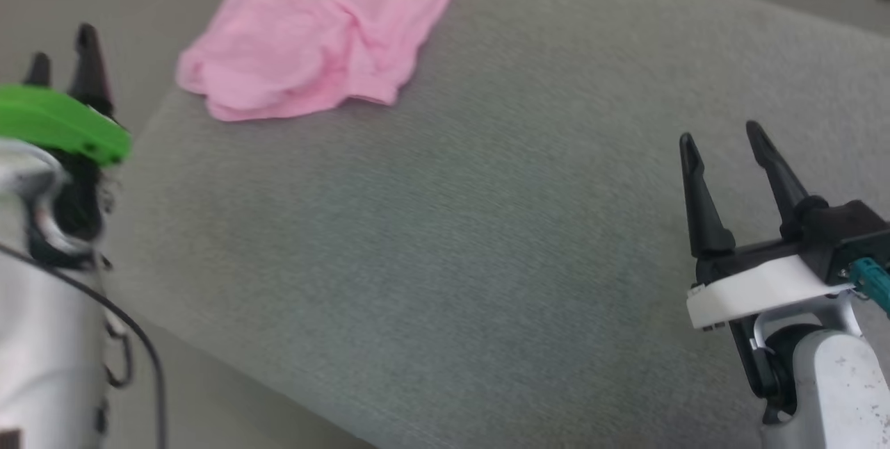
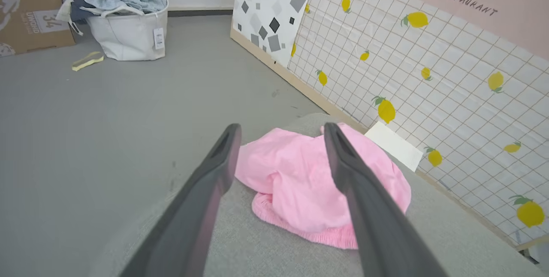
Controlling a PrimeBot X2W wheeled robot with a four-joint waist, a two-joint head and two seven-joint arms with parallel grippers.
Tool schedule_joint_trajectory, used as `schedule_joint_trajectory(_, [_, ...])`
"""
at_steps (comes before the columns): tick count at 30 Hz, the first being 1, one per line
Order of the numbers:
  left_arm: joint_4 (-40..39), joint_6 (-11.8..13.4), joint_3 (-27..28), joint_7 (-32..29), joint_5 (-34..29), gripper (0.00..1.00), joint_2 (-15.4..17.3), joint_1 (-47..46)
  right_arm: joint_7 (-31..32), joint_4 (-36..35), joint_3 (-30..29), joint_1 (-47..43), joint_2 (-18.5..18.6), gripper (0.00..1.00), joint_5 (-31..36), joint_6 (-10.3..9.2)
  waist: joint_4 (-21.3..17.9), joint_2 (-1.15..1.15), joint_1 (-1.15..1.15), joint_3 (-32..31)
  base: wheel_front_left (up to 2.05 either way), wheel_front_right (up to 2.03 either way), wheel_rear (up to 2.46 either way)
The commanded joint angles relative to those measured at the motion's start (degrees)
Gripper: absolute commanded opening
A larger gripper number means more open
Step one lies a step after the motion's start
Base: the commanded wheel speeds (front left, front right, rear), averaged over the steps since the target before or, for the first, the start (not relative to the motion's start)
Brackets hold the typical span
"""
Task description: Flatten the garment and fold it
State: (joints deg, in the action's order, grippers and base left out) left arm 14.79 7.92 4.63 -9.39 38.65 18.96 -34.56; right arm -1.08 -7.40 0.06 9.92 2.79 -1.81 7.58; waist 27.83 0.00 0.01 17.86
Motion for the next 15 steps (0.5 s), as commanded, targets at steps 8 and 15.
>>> schedule_joint_trajectory(8, [7.9, 6.0, 4.6, -17.9, 7.4, 1.0, 5.9, -8.6, -1.8, -0.5, 0.6, 4.3, 0.1, 1.0, -0.2, -0.09, -18.2, 0.0, -0.01, 19.1, 0.0, 0.0, 0.0])
schedule_joint_trajectory(15, [9.6, 12.4, 7.5, -27.1, 10.2, 1.0, 8.6, -6.6, -3.1, 0.2, 1.2, 4.8, 0.1, 1.0, -0.9, -0.09, -21.3, 0.0, -0.01, 22.0, 0.0, 0.0, 0.0])
